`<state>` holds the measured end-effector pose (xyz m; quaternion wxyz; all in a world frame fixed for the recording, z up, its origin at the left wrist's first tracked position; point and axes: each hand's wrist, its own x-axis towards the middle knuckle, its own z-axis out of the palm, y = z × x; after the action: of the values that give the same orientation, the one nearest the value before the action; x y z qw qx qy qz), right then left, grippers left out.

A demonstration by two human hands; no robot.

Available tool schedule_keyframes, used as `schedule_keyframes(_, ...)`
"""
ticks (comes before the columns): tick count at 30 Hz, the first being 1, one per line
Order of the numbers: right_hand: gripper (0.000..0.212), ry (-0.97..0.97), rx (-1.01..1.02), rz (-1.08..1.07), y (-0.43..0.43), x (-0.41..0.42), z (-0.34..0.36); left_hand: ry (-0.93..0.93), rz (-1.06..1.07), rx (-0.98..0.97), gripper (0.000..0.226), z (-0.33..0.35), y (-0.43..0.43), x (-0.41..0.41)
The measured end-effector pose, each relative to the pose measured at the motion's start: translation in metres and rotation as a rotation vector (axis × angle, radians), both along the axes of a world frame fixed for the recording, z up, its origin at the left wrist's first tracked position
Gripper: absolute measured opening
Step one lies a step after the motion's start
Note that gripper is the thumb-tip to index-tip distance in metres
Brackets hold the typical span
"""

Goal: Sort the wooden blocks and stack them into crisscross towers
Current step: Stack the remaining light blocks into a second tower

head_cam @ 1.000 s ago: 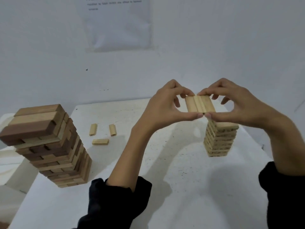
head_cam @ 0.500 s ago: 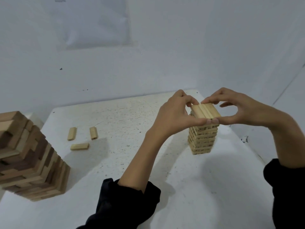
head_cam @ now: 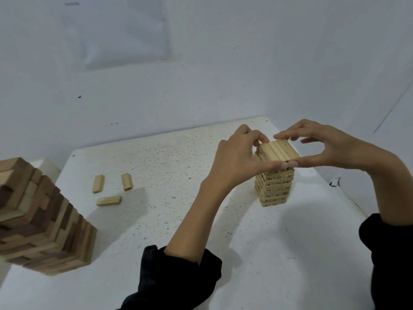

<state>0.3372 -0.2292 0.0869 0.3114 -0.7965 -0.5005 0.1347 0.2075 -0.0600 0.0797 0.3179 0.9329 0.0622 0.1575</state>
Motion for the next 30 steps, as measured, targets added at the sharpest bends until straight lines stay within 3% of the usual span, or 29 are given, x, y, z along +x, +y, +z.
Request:
schedule_keyframes(6,0.053,0.000,0.048,-0.062,-0.002,-0.007,0.008,-0.019,-0.016,-0.027,0.068,0.000,0.003,-0.005)
schedule_keyframes(11,0.041,-0.053,0.126,-0.119,0.004,-0.018,0.022,-0.078,0.013,-0.099,0.050,0.003,0.020,-0.013)
schedule_keyframes(16,0.032,-0.094,0.253,-0.157,0.034,-0.043,0.027,-0.142,0.118,-0.149,0.038,0.005,0.049,-0.030)
schedule_keyframes(20,0.042,-0.124,0.342,-0.219,0.070,-0.071,0.017,-0.154,0.215,-0.119,0.021,-0.005,0.079,-0.051)
schedule_keyframes(24,0.042,-0.111,0.388,-0.190,0.118,-0.101,-0.008,-0.167,0.406,-0.106,0.022,-0.026,0.104,-0.077)
schedule_keyframes(30,0.041,-0.002,0.269,-0.081,0.191,-0.122,-0.082,0.142,0.730,-0.072,0.048,-0.073,0.125,-0.113)
